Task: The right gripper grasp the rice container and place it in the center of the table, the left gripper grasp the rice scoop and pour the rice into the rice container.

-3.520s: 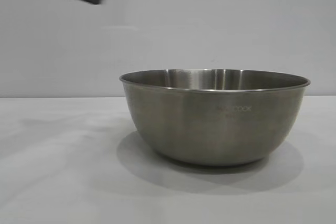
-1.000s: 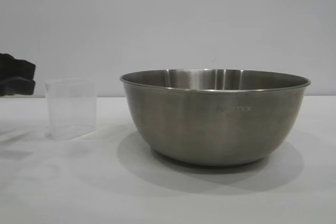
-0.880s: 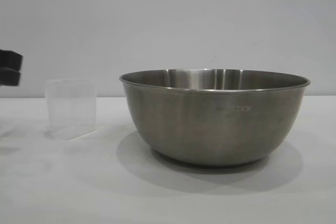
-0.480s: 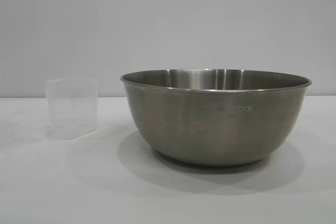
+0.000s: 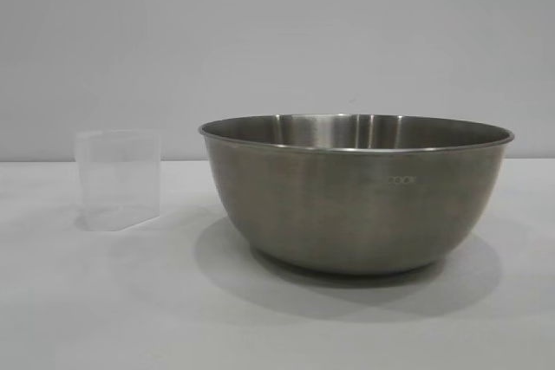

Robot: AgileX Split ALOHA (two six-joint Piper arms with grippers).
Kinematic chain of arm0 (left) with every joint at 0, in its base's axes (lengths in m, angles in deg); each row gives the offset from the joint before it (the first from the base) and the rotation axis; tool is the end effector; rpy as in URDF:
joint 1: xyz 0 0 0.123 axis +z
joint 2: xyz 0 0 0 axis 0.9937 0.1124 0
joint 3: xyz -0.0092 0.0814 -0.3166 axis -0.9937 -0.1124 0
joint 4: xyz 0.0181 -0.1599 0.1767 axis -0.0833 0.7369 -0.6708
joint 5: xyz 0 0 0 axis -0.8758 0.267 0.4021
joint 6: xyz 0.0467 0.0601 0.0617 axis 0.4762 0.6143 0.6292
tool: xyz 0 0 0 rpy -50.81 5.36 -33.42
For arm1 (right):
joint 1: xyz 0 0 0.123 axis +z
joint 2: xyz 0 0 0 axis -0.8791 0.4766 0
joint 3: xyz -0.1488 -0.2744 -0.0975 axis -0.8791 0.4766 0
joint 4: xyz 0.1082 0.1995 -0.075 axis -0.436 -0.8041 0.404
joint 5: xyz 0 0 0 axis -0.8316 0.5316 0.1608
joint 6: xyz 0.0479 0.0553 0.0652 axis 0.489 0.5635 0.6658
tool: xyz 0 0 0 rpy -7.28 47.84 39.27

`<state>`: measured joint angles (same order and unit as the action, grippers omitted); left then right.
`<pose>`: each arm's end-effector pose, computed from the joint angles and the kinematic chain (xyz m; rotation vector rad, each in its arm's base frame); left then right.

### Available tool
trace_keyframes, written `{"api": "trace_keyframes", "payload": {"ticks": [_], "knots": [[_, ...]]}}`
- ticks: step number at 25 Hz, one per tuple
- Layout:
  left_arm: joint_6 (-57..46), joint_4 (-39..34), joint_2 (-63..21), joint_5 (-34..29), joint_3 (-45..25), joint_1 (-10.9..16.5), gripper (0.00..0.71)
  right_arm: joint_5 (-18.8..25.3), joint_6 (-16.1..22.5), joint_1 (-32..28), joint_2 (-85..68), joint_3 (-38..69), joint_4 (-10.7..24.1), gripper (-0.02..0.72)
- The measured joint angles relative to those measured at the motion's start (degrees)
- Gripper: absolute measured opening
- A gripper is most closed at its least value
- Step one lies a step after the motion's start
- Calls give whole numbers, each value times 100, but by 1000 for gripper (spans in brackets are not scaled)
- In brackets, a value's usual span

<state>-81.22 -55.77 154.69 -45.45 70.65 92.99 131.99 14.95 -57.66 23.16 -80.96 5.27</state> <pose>0.2268 0.0109 0.3021 0.1051 1.5714 -0.0668 -0.0579 0.0037 0.2573 -0.1547 2.1123 0.1008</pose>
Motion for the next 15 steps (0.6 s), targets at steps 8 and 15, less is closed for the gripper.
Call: {"api": "trace_keyframes", "payload": {"ticks": [8,15], "knots": [[-2382,-2552,-2489,-2167,-21,0,195,0,0,30,0,0,0,360],[-4906,-5223,-3783,-2396,-43,3,195,0,3,30,0,0,-10,360]]}}
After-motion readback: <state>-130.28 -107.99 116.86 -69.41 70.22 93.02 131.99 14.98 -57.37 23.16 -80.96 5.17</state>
